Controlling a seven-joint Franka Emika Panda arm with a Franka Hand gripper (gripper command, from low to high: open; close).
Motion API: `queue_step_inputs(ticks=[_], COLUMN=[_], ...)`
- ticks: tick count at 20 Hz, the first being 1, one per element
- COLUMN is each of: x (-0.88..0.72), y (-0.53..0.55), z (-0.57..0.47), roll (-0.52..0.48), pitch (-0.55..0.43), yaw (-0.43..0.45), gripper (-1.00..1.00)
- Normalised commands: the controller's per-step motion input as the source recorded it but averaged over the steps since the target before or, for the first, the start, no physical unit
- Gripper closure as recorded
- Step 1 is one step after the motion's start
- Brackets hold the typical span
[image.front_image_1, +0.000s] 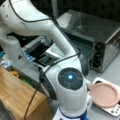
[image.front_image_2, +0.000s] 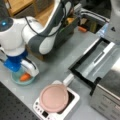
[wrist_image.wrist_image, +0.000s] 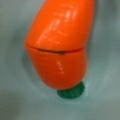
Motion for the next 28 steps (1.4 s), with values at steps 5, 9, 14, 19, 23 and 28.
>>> queue_step_inputs(ticks=[5,9,14,19,23,28], x=[-0.25,-0.19,-0.12,-0.04,0.03,0.10], y=[0.11,0.09,0.08,0.08,0.11,0.15], z=[-0.15,-0.14,-0.14,-0.15,-0.19,-0.22], roll=[-0.143,-0.140,-0.141,-0.140,-0.133,-0.106], pitch=[-0.171,-0.185,-0.168,-0.142,-0.118,-0.103], yaw=[0.044,0.049,0.047,0.039,0.028,0.013], gripper=[-1.00,-1.00,-1.00,-1.00,-1.00,-1.00])
